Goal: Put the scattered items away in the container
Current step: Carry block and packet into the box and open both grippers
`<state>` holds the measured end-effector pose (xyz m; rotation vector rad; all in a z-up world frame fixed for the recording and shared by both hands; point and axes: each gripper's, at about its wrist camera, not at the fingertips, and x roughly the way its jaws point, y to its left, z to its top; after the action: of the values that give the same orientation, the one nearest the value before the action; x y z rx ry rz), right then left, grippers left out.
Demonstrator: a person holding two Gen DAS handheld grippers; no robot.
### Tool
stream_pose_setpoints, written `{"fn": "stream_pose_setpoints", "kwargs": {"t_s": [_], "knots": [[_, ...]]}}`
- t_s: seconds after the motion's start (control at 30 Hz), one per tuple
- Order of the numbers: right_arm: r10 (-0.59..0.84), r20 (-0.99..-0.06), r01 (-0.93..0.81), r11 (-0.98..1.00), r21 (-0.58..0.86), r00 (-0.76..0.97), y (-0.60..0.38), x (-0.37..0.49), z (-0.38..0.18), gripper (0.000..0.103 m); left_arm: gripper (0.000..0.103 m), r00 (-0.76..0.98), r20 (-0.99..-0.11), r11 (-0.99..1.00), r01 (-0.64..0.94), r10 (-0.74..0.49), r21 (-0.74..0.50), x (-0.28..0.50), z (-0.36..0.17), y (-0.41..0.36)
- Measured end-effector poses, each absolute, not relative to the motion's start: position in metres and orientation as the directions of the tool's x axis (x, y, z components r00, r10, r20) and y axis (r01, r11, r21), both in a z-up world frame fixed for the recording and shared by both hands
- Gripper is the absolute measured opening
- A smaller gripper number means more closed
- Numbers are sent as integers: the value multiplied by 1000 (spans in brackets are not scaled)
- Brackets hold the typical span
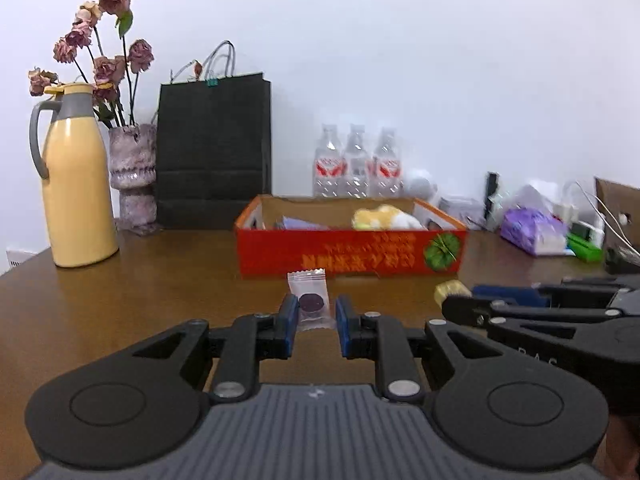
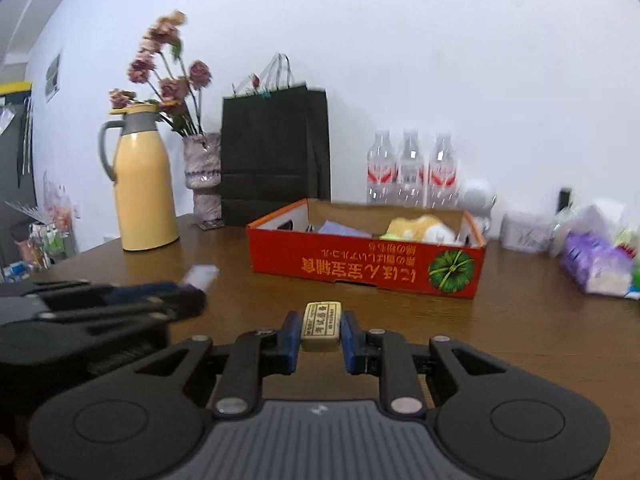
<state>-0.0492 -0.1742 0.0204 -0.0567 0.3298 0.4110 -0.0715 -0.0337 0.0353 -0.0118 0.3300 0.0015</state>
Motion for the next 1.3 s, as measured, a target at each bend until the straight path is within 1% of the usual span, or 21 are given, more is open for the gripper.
{"fn": "stream_pose_setpoints", "kwargs": {"t_s": [0.07,0.1,0.17,0.23,0.5,0.57,0.67,0.77,0.83,0.87,0.93,1.03,1.13,1.17,1.23,1.3], "knots": [[372,-293,-388,922,3,881,-173,-71,17,20,21,944,-329,1000,12,-12,-3,-83,31,-38],[374,-291,-385,923,20,880,-174,-76,14,20,21,944,-331,1000,13,-11,4,-87,28,-40],[373,-319,-373,926,62,872,-176,-81,7,20,21,943,-332,1000,18,-15,7,-96,26,-41],[355,-335,-354,933,67,873,-177,-83,4,20,21,944,-330,1000,21,-17,9,-100,26,-41],[339,-322,-332,940,79,884,-183,-91,3,20,21,955,-295,999,22,-11,34,-114,31,-45],[350,-322,-338,936,95,880,-186,-87,7,20,21,961,-274,999,33,-21,39,-109,35,-44],[384,-321,-347,923,168,866,-196,-63,25,20,21,971,-232,997,70,-61,31,-81,58,-33],[381,-293,-333,921,200,877,-206,-25,58,20,21,972,-221,996,79,-84,-32,-32,98,-11],[369,-269,-319,923,214,890,-212,7,82,20,21,977,-193,995,80,-91,-65,3,125,2],[361,-272,-306,926,222,892,-215,27,94,20,21,977,-191,994,80,-92,-70,23,136,7],[359,-310,-290,925,246,880,-217,72,112,20,20,973,-215,994,67,-85,-88,66,153,15],[365,-415,-284,927,245,833,-209,146,131,20,20,954,-287,995,66,-83,-69,131,162,17],[361,-551,-264,932,250,753,-203,220,131,20,20,906,-413,996,86,-89,-26,191,154,15],[366,-592,-257,930,264,718,-201,243,127,20,20,874,-475,993,115,-100,3,211,147,13],[377,-656,-230,925,303,653,-196,281,113,20,20,821,-568,994,101,-57,46,247,129,10],[378,-717,-196,924,328,586,-189,311,95,20,20,762,-646,995,93,-50,32,277,111,13]]}}
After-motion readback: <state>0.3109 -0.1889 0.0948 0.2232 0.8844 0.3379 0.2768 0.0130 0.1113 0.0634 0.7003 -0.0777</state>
